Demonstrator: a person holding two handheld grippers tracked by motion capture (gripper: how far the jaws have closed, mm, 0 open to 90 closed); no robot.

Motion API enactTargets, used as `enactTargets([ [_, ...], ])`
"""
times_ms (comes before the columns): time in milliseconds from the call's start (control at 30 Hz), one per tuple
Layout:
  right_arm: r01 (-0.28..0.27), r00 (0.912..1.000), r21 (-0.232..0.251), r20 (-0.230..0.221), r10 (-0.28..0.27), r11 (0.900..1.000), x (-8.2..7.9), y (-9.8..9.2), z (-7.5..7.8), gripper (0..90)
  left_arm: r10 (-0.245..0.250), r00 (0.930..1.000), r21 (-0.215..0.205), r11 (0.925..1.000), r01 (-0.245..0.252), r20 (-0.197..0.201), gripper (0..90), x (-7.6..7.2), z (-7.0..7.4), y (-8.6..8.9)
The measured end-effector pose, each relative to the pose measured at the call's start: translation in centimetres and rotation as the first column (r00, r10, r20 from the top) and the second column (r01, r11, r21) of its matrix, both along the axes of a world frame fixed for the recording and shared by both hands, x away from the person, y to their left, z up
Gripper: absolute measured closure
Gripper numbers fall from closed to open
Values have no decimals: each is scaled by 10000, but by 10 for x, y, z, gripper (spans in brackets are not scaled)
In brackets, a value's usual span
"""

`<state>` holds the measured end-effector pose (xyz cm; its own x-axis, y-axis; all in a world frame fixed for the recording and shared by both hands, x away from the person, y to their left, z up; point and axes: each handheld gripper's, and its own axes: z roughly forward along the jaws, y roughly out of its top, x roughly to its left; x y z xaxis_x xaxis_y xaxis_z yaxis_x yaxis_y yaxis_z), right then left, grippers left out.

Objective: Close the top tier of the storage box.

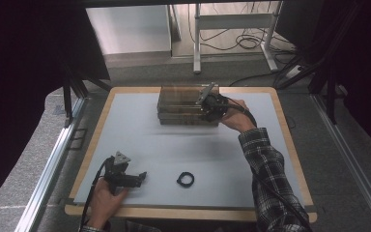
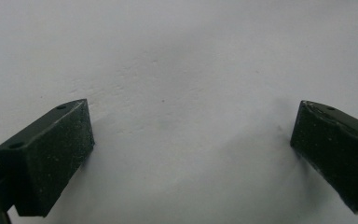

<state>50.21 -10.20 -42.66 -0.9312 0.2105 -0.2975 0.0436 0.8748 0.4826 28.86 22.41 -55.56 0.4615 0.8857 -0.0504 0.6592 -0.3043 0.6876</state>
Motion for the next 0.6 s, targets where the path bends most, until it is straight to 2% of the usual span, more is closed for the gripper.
enactTargets([
  [600, -389, 9979, -335, -524, 371, 9987, 12, -4, -10, 730, -2, 10000, 4, 10000, 2, -2, 0, 0, 0, 0],
])
